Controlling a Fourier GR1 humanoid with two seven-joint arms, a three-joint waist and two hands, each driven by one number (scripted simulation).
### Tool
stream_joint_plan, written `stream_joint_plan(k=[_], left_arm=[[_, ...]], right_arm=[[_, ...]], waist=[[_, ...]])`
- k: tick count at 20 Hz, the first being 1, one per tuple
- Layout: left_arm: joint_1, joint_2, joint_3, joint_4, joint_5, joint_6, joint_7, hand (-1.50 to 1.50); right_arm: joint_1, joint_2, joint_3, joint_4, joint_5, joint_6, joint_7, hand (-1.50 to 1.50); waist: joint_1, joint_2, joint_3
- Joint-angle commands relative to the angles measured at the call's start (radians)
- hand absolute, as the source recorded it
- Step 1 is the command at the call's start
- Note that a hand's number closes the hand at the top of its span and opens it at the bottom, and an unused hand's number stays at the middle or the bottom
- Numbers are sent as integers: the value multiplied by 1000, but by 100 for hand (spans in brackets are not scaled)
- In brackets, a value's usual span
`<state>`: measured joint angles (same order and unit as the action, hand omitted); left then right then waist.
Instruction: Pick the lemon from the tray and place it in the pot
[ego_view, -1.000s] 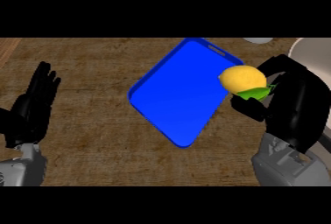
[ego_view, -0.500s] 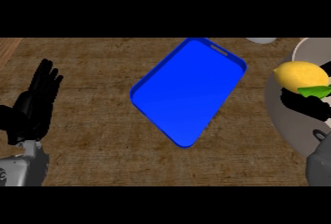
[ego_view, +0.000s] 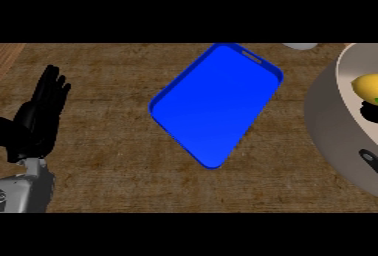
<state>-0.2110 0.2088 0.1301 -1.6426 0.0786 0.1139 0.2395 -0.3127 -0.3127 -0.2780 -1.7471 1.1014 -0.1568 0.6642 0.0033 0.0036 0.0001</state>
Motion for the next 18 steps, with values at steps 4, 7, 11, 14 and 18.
stream_joint_plan(k=[4,7,11,14,18], left_arm=[[41,-29,-28,-41,-17,9,1,0],[-19,-30,-32,13,-35,21,4,0],[18,-8,-6,-33,-8,0,12,0],[7,-13,-16,-16,-18,5,14,0],[-11,-18,-19,-32,-17,11,25,0]], right_arm=[[-53,-92,-53,360,88,-126,-93,150],[-55,-125,-112,487,3,-197,-200,150],[-42,-96,-158,495,-116,-175,-223,150],[-69,-85,-190,524,-168,-112,-177,-150],[-69,-50,-206,555,-297,-113,-300,-150]], waist=[[13,0,1],[9,3,2],[12,1,2],[10,3,2],[21,6,6]])
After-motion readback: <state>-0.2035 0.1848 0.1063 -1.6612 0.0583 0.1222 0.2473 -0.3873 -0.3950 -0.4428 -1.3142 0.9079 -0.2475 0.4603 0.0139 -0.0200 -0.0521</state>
